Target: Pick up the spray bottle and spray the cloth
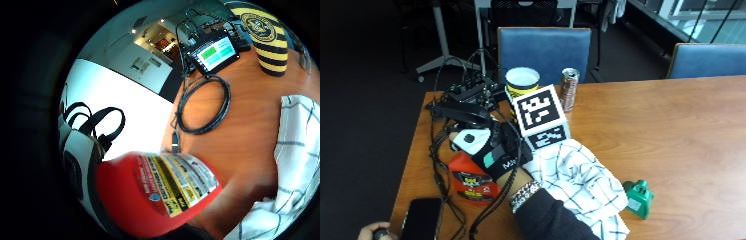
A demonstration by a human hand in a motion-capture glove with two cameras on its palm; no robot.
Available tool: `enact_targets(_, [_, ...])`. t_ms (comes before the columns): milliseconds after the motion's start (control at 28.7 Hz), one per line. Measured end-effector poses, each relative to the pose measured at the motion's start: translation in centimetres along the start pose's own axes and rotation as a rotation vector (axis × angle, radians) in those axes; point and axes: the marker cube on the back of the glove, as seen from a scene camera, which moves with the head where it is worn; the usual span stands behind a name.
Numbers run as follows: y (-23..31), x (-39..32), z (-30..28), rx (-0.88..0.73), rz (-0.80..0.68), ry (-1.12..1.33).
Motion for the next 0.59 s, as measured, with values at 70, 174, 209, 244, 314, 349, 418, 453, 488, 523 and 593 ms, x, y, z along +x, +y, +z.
enact_targets(70, [0.0, 0.4, 0.2, -0.025, 0.012, 0.000])
enact_targets(174, [0.2, 1.2, 0.3, -0.075, 0.037, -0.007])
enact_targets(209, [0.2, 1.4, 0.4, -0.095, 0.043, -0.012])
enact_targets(244, [0.2, 1.6, 0.5, -0.115, 0.048, -0.017])
enact_targets(314, [0.3, 1.9, 0.8, -0.153, 0.055, -0.028])
enact_targets(349, [0.3, 2.1, 0.9, -0.169, 0.058, -0.033])
enact_targets(418, [0.5, 2.4, 1.0, -0.195, 0.065, -0.035])
enact_targets(453, [0.6, 2.5, 0.9, -0.207, 0.069, -0.033])
enact_targets(488, [0.8, 2.7, 0.8, -0.218, 0.074, -0.030])
enact_targets(523, [0.9, 2.9, 0.8, -0.229, 0.079, -0.027])
enact_targets(593, [1.2, 3.3, 0.6, -0.250, 0.088, -0.016])
